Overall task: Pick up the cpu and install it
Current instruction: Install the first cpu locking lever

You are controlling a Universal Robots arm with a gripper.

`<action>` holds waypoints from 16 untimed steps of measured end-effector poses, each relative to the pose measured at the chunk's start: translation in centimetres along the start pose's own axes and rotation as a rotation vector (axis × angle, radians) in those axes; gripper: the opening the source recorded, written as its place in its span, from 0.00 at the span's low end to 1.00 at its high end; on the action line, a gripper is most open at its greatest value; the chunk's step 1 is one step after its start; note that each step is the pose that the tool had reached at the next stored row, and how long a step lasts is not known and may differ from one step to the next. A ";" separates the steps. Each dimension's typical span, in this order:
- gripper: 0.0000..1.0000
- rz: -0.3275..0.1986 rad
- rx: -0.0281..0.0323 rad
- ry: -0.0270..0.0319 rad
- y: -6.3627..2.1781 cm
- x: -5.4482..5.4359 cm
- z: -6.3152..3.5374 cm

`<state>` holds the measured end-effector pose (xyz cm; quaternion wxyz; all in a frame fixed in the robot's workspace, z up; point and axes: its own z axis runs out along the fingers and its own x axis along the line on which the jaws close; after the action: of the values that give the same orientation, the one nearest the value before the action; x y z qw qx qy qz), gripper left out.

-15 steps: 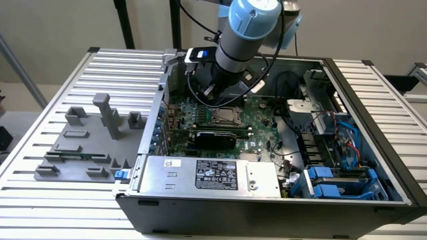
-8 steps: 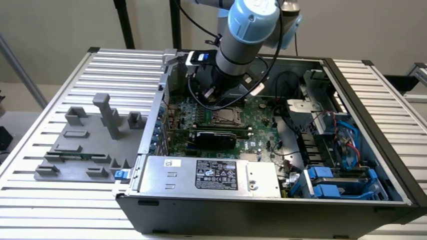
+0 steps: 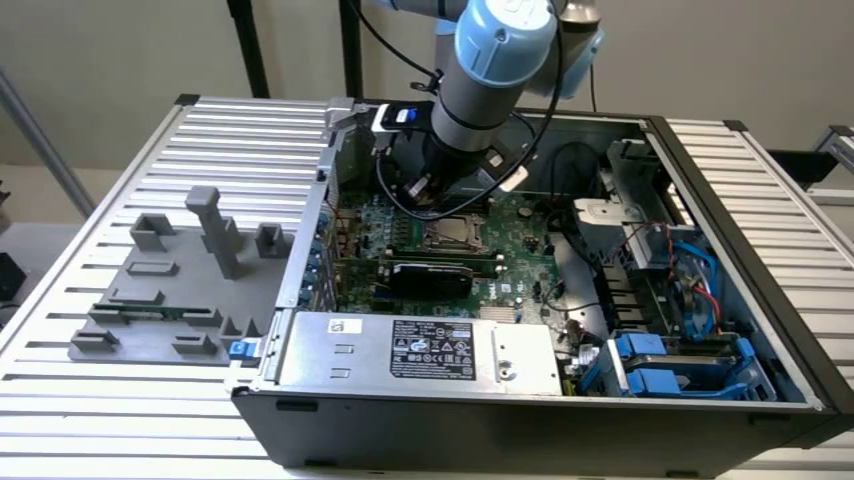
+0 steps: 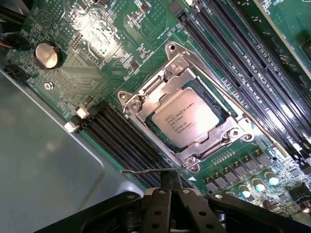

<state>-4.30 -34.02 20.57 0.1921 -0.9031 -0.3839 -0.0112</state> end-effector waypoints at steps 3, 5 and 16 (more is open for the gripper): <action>0.11 0.000 -0.0013 -0.0013 -0.04 0.1 0.17; 0.11 0.001 -0.0050 -0.0050 -0.02 0.1 0.20; 0.11 0.008 -0.0190 -0.0166 0.79 0.9 0.28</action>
<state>-3.17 -33.82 20.19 0.1804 -0.9064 -0.3819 -0.0066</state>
